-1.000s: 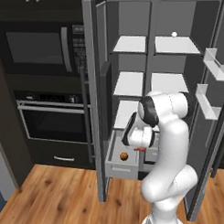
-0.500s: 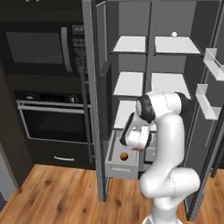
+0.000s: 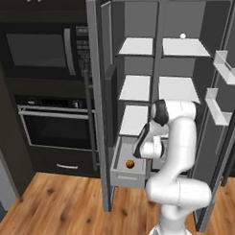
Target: Take the sweet potato and orange from the fridge shelf and place them in the freezer drawer to begin freezing them.
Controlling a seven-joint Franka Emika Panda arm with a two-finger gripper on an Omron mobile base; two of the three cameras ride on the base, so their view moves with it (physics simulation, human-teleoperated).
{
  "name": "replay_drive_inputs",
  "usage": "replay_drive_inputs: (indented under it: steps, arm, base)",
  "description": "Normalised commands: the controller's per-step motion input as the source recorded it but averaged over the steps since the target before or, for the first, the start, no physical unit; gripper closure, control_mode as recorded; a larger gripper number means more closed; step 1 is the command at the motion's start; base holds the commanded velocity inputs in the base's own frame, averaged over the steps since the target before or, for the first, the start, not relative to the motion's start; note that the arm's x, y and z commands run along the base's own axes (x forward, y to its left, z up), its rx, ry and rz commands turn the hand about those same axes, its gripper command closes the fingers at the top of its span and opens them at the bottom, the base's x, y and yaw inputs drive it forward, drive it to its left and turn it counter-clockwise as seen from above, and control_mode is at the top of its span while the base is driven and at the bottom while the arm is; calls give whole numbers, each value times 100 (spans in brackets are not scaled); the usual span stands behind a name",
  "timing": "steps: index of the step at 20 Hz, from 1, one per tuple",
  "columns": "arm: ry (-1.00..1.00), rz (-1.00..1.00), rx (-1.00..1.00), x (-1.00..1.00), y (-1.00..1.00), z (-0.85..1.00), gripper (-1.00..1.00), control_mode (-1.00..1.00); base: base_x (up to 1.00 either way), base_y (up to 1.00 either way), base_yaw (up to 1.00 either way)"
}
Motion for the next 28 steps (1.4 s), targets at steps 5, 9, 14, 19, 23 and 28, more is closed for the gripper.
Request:
replay_drive_inputs:
  steps: [5, 9, 14, 19, 23, 28]
  arm:
    - [1, 0, 0, 29, 0, 0, 100, -100]
    - [4, 0, 0, 14, 0, 0, 100, -100]
    - [0, 0, 0, 5, 5, -1, 100, -100]
    - [0, 0, -1, 13, 23, -6, 100, -100]
    - [0, 0, -1, 33, 8, -3, 100, -100]
    - [1, 0, -1, 33, 0, -17, 100, -100]
  base:
    - [0, 0, 0]
    - [0, 0, 0]
    - [0, 0, 0]
    - [0, 0, 0]
    - [0, 0, 0]
    - [0, 0, 0]
